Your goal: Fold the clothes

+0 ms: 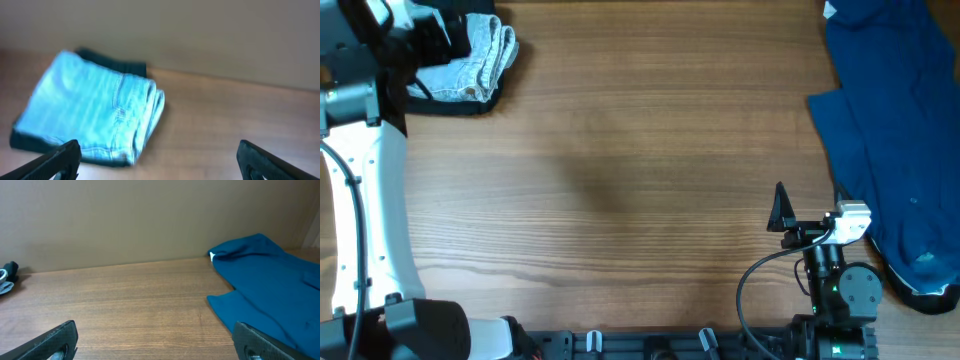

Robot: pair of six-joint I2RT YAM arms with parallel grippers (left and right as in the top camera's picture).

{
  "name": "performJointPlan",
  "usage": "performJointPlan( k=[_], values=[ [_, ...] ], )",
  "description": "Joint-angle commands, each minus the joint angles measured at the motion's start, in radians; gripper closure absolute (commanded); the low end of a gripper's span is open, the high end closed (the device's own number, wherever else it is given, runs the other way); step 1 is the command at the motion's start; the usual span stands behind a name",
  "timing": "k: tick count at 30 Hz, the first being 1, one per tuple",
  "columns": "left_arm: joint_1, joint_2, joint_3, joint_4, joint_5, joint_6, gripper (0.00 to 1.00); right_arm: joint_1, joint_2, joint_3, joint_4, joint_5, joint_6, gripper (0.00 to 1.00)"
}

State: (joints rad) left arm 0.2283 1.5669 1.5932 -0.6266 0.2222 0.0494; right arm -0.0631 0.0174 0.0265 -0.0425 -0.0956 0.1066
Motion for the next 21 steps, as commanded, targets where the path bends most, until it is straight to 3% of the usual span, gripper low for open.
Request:
performJointPlan(
  k=[1, 6, 12, 16, 21],
  values=[
    [-0.018, -0.127, -0.223, 0.088, -0.013, -0.002, 0.0, 0.004, -0.014, -0.003, 0.008, 0.018, -0.013, 0.0],
    [-0.038, -0.359, -0.677, 0.411, -0.002, -0.002, 0.0, 0.004, -0.014, -0.003, 0.007, 0.018, -0.013, 0.0],
    [-0.085, -0.687, -1.125, 0.689, 0.005, -0.003, 0.0, 0.004, -0.013, -0.003, 0.008, 0.018, -0.013, 0.0],
    [-0.118, -0.934, -1.341, 0.754, 0.005, -0.006, 0.0, 0.004, -0.013, -0.003, 0.008, 0.018, -0.013, 0.0],
    [-0.147, -1.162, -1.466, 0.741, 0.005, -0.01, 0.0, 0.004, -0.013, -0.003, 0.008, 0.018, -0.013, 0.0]
  ],
)
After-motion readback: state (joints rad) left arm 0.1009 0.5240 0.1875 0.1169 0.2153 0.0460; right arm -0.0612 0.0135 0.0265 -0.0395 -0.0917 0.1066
